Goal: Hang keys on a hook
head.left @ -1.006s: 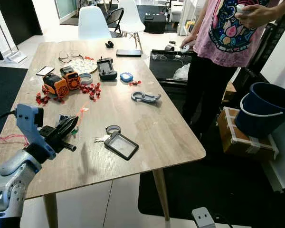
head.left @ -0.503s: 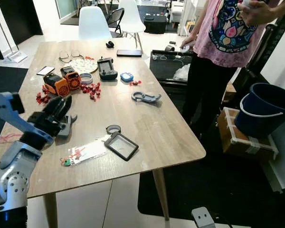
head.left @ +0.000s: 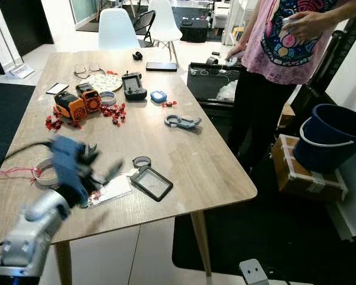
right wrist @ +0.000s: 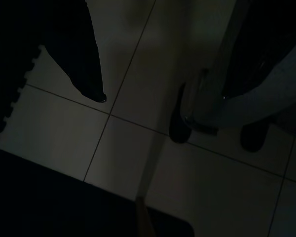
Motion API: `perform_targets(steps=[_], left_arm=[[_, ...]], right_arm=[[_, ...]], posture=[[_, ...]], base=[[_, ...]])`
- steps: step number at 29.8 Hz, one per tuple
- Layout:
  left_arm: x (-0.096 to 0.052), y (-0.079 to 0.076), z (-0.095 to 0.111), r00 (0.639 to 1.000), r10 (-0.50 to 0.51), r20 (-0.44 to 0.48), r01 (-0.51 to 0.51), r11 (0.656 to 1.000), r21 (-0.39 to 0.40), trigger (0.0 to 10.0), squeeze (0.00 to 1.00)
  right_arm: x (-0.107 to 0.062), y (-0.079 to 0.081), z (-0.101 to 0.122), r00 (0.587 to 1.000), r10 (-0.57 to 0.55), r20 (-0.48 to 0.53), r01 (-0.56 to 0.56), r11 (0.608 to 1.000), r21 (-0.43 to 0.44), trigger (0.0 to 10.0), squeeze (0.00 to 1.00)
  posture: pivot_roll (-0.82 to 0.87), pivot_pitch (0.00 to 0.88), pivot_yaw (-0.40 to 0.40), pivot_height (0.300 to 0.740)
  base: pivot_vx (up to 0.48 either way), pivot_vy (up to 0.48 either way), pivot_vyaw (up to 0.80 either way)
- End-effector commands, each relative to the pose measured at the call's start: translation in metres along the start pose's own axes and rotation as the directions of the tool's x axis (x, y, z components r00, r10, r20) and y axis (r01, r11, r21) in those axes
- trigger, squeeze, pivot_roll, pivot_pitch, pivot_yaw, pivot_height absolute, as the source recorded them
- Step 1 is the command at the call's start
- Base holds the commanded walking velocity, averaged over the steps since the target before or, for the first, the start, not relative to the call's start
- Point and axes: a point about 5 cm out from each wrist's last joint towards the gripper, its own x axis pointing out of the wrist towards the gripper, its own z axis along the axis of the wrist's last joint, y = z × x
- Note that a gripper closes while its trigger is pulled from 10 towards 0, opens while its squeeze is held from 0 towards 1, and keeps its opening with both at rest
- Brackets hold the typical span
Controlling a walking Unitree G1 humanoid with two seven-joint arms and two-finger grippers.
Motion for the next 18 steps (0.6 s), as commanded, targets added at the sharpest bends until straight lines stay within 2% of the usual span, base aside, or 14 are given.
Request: perform_targets(steps=[1,4,5,7,10,14,18], left_arm=[[-0.002,0.004,-0.004,0.999,0.026,-0.029,-0.023,0.996,0.086,10.0,0.0],[-0.001,0.003,-0.006,0.998,0.042,-0.037,-0.037,0.993,0.108,10.0,0.0],[0.0,0.002,-0.008,0.997,0.061,-0.043,-0.055,0.989,0.138,10.0,0.0],[0.007,-0.002,-0.01,0.988,0.151,-0.033,-0.143,0.973,0.18,10.0,0.0],[0.008,-0.003,-0.011,0.986,0.164,-0.033,-0.155,0.97,0.186,10.0,0.0],[0.013,0.001,-0.016,0.956,0.29,-0.048,-0.272,0.934,0.231,10.0,0.0],[0.015,0.003,-0.022,0.946,0.311,-0.09,-0.278,0.922,0.268,10.0,0.0]], right_arm=[[-0.001,-0.001,-0.006,1.0,0.0,-0.021,0.0,1.0,-0.004,10.0,0.0],[-0.001,-0.001,-0.006,1.0,0.0,-0.021,0.0,1.0,-0.004,10.0,0.0],[-0.001,-0.001,-0.006,1.0,0.0,-0.022,0.0,1.0,-0.004,10.0,0.0],[-0.002,-0.001,-0.007,1.0,0.0,-0.023,0.0,1.0,-0.005,10.0,0.0],[-0.002,-0.001,-0.007,1.0,0.0,-0.024,0.0,1.0,-0.006,10.0,0.0],[-0.002,0.0,-0.007,1.0,0.003,-0.024,-0.003,1.0,-0.007,10.0,0.0],[-0.002,0.0,-0.007,1.0,0.004,-0.023,-0.004,1.0,-0.005,10.0,0.0]], posture=[[0.05,0.064,-0.024,0.74],[0.04,0.065,-0.023,0.74],[0.04,0.067,-0.023,0.74],[0.05,0.07,-0.025,0.74],[0.05,0.07,-0.025,0.74],[0.05,0.072,-0.025,0.74],[0.05,0.074,-0.021,0.74]], base=[[0.0,0.0,0.0],[0.0,0.0,0.0],[0.0,0.0,0.0],[0.0,0.0,0.0],[0.0,0.0,0.0],[0.0,0.0,0.0],[0.0,0.0,0.0]])
